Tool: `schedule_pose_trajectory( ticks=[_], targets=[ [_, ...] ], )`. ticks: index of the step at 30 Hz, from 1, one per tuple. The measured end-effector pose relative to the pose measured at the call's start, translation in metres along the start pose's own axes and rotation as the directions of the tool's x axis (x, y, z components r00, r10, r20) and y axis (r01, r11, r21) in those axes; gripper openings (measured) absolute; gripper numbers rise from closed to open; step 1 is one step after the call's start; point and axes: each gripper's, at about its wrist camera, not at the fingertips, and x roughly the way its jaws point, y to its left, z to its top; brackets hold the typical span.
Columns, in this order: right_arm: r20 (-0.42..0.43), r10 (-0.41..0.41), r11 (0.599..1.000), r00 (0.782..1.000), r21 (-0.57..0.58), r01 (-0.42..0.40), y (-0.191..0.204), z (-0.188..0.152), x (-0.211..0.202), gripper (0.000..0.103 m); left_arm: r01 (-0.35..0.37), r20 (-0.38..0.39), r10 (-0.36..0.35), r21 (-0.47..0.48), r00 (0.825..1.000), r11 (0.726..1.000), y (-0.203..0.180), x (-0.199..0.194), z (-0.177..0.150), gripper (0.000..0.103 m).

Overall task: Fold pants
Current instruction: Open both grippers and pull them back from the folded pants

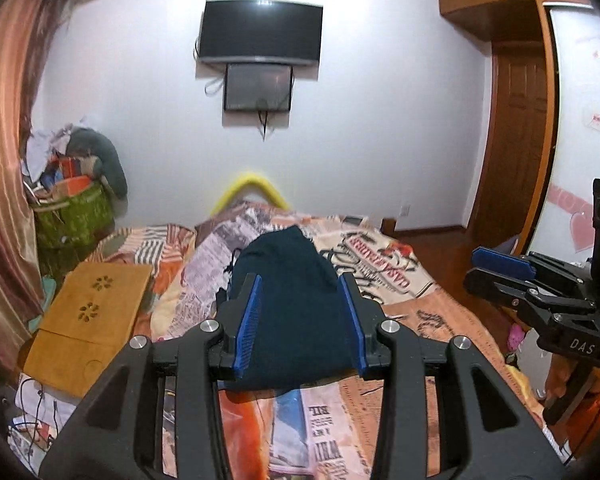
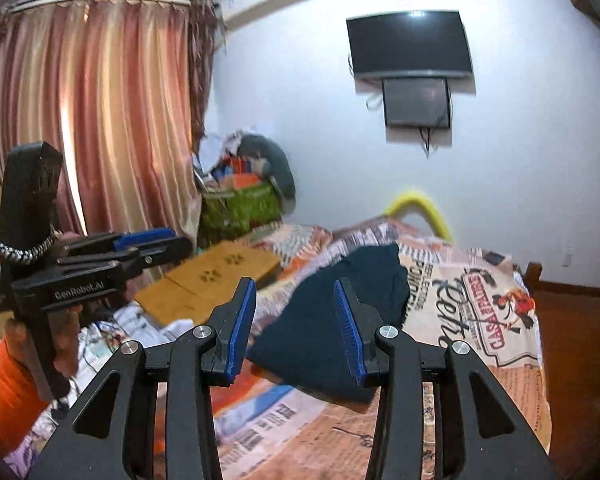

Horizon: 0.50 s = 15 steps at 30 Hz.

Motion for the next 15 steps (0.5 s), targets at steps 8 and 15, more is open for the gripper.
schedule_pose_trajectory(
  ticks=[8,15],
  targets=[
    [0.113,0.012,1.0,0.993,0.019,-0.014,0.017,0.002,-0.046,0.037,-0.007,0.111,0.004,0.021,0.994,1.0,-0.025,-0.067,-0.003,0.043],
    [0.187,-0.032,0.999,0.982,0.022,0.028,0.033,-0.002,-0.068,0.06,-0.074,0.197,0.065,0.037,0.978,0.997,-0.04,-0.1,-0.011,0.08]
  ],
)
